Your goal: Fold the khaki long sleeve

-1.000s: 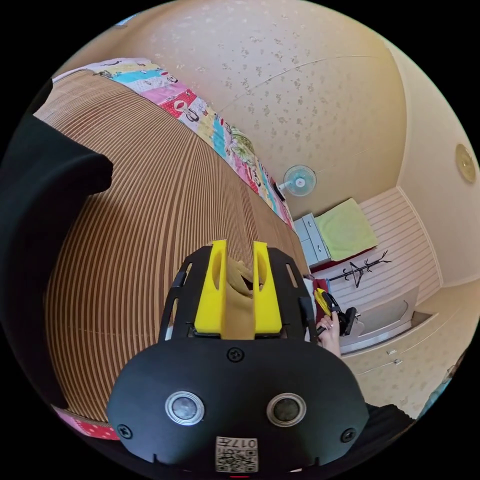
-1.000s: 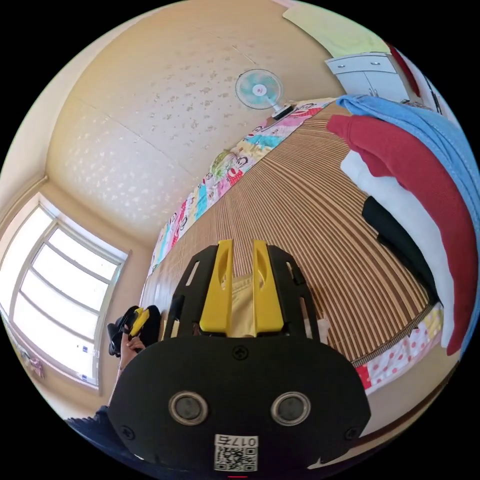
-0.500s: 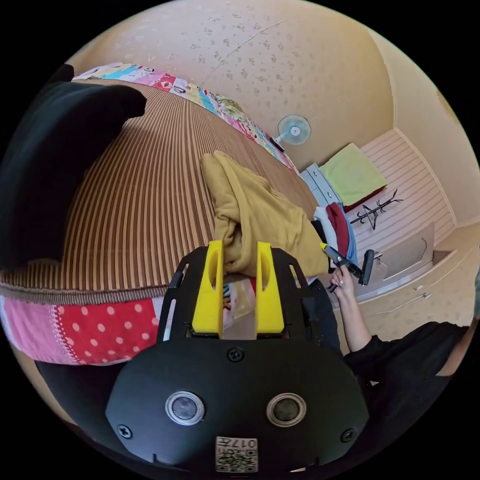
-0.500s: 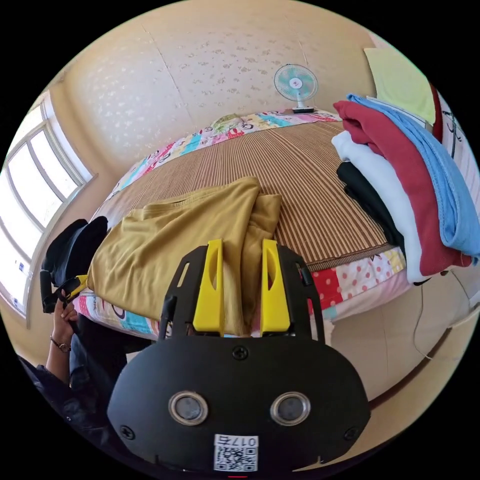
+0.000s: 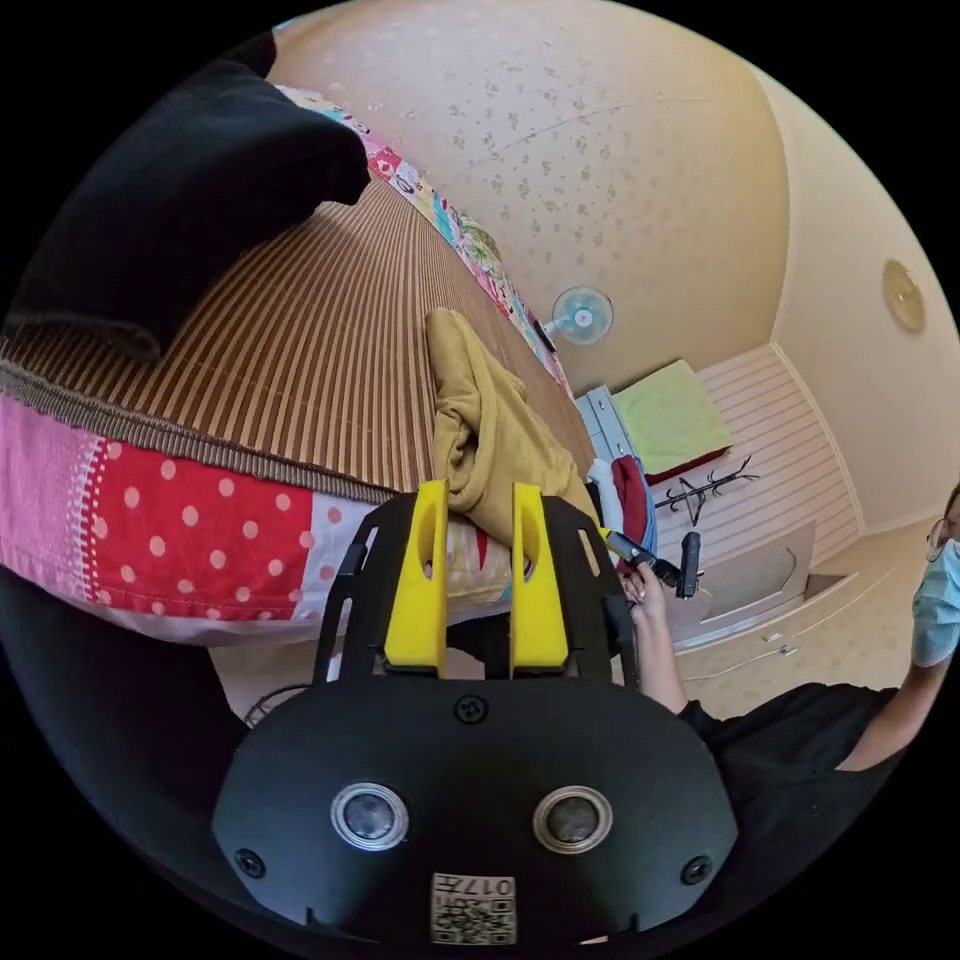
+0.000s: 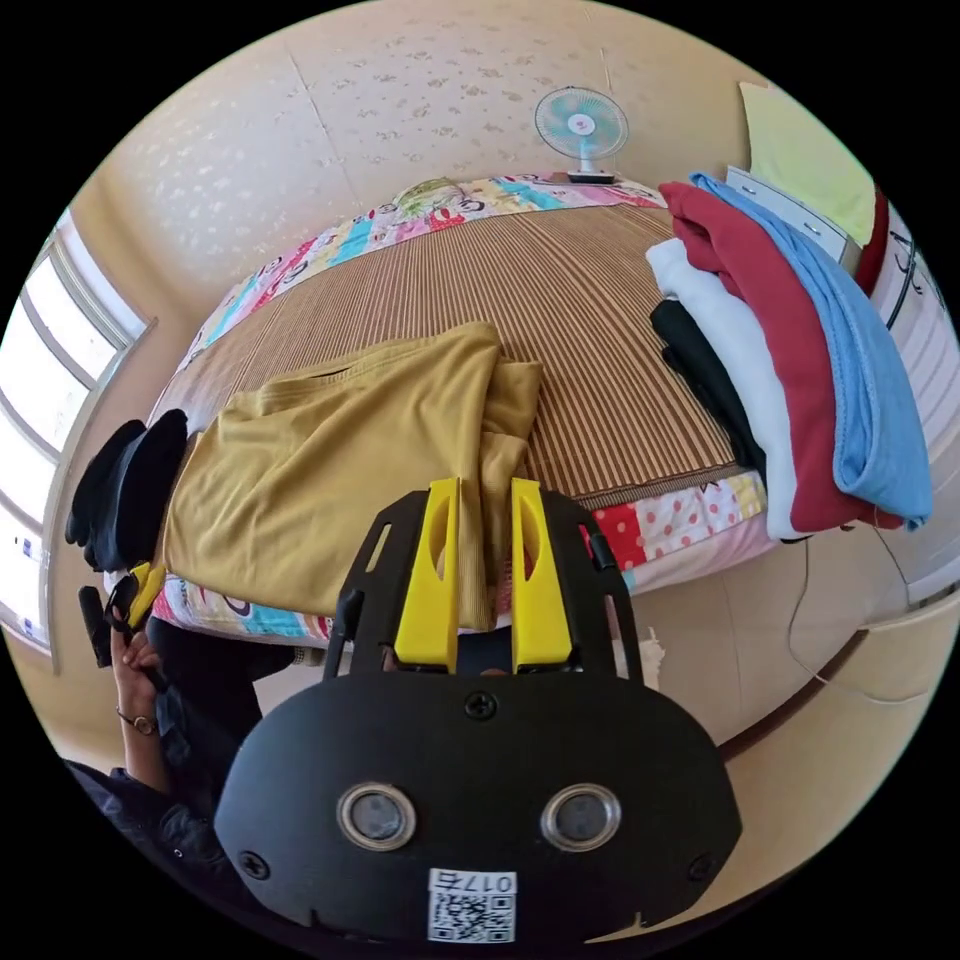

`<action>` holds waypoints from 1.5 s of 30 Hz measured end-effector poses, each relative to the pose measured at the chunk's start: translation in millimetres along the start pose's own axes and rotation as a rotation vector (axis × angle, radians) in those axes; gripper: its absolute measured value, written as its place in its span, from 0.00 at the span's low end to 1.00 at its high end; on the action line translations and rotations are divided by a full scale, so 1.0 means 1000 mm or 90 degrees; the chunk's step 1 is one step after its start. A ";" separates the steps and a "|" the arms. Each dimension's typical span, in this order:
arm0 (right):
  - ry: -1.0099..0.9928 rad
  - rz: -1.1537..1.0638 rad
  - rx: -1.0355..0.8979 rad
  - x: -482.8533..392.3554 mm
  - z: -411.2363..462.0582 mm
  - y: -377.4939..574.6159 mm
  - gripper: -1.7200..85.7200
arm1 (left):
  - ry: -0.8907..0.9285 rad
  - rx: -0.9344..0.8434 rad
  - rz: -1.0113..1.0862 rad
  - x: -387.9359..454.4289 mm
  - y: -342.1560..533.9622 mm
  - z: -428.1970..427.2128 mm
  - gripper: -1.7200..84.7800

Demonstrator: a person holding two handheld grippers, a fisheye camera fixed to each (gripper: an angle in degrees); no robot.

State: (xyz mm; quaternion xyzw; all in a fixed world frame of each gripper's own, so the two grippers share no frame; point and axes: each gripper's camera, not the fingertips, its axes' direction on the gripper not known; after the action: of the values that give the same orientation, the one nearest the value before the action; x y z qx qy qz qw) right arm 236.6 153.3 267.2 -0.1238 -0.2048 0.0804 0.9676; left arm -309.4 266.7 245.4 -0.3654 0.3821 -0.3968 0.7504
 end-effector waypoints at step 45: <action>-0.185 0.072 0.012 0.221 -0.031 -0.002 0.14 | 0.029 -0.142 0.105 0.068 0.018 0.088 0.09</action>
State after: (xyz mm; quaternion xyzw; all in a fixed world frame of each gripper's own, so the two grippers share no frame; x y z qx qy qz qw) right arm 449.1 190.7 323.7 -0.1133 -0.3347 0.1534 0.9228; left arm -201.1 236.1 249.7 -0.4048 0.4697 -0.2970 0.7262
